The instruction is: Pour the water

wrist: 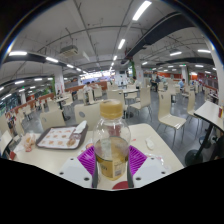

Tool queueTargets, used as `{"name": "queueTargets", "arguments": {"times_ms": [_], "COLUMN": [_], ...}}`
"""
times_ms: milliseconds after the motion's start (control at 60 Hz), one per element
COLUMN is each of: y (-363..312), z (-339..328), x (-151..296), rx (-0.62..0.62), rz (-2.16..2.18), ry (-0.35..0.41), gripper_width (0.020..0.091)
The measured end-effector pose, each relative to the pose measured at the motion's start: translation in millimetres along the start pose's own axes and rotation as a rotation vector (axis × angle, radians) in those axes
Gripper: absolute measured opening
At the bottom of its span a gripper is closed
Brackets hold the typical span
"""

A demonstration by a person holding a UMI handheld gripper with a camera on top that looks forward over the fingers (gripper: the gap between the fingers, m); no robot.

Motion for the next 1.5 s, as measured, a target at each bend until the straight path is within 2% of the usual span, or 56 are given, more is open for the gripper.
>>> {"name": "queueTargets", "arguments": {"times_ms": [117,317,350,483,583,633,733,783,1067,1267,1500], "y": [26.0,41.7,42.0,40.0,38.7,40.3,44.8,44.9,5.0,-41.0,-73.0], "z": [20.6,12.8,8.8,10.1,11.8,9.4,2.3,-8.7,-116.1,-178.7,-209.9], "x": [-54.2,-101.7,-98.9,-102.5,-103.9,-107.4,-109.3,-107.7,-89.0,-73.4,-64.0], "rx": [-0.030,-0.014,-0.006,-0.002,-0.004,-0.014,-0.049,-0.069,-0.160,-0.162,-0.137], "rz": [-0.074,-0.136,-0.129,-0.132,-0.126,-0.121,-0.102,-0.098,-0.091,-0.095,-0.102], "ry": [-0.063,-0.135,-0.105,-0.091,-0.097,-0.131,-0.178,-0.197,-0.331,-0.334,-0.324], "gripper_width": [0.0396,0.0404,0.0404,0.0412,0.0497,0.0551,0.0865,0.0843,0.0847,0.0853,0.0850]}}
Point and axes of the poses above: the point between the fingertips, and its own axes, seen from behind it with the camera up: y to the right, x up, z forward, the way the camera looks, the point moved 5 cm from there along -z, backward, against the way the camera looks
